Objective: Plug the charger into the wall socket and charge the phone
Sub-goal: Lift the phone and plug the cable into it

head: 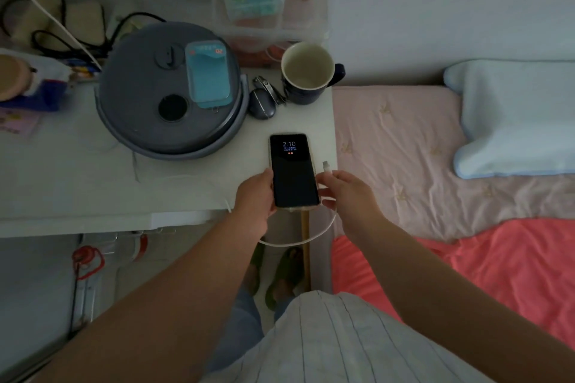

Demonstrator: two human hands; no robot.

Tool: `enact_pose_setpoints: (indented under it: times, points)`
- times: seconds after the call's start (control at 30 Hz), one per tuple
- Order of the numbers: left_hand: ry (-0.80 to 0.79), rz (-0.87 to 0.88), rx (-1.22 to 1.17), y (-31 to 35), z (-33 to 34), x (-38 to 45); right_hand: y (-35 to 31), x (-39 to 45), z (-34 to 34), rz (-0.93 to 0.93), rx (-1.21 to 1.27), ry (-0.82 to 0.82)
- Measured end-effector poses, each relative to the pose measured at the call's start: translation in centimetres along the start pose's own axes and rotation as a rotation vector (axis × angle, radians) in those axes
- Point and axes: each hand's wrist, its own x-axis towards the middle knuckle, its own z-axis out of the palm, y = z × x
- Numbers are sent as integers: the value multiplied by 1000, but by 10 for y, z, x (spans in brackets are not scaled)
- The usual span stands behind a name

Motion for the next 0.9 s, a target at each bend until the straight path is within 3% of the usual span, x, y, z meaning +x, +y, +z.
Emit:
enact_pose_setpoints:
  times: [0.2, 0.43, 0.63, 0.8, 0.9]
  points:
    - [-203, 144, -155, 13, -11, -43, -12, -46, 2, -57, 5, 18]
    - [-641, 140, -159, 59, -19, -102, -50, -104, 3, -211, 117, 51]
    - [-810, 73, -330, 89, -32, -137, -86, -144, 0, -362, 0, 64]
    - [-872, 160, -587, 102, -24, -152, -97, -172, 11, -426, -68, 179]
    - [-879, 187, -689, 110, -16, -156, -98, -183, 23, -372, -65, 81]
